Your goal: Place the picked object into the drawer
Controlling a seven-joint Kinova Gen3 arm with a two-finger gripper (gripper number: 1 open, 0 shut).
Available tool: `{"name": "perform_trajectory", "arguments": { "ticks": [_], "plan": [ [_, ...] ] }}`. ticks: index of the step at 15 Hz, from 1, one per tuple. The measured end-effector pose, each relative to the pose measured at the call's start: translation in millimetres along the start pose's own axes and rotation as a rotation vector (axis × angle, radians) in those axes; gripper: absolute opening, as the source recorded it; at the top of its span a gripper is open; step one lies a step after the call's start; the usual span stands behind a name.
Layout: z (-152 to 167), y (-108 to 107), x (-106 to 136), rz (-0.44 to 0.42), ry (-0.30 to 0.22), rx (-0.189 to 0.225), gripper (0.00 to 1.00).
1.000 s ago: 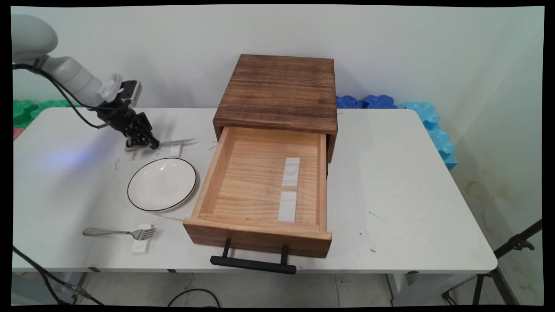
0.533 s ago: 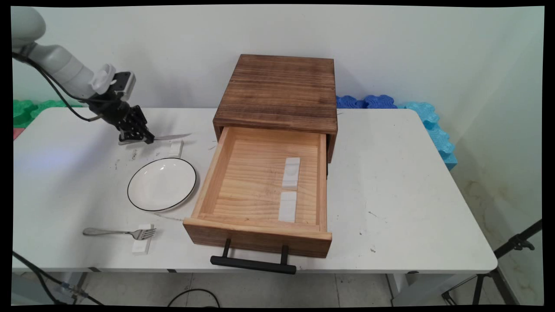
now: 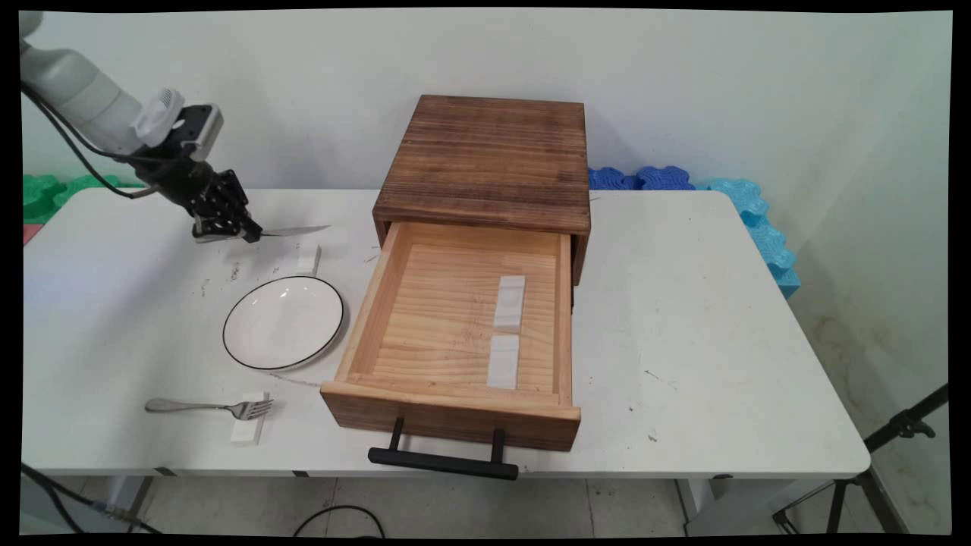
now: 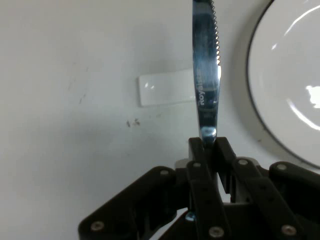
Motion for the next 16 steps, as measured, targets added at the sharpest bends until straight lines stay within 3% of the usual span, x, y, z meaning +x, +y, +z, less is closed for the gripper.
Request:
{"name": "perform_trajectory", "arguments": {
  "ticks": [5, 16],
  "plan": [
    [-19.7, 14.8, 18.8, 0.030, 0.017, -0.002, 0.00],
    [-53.4, 56.1, 89.2, 0.103, 0.076, -0.018, 0.00]
  ]
}}
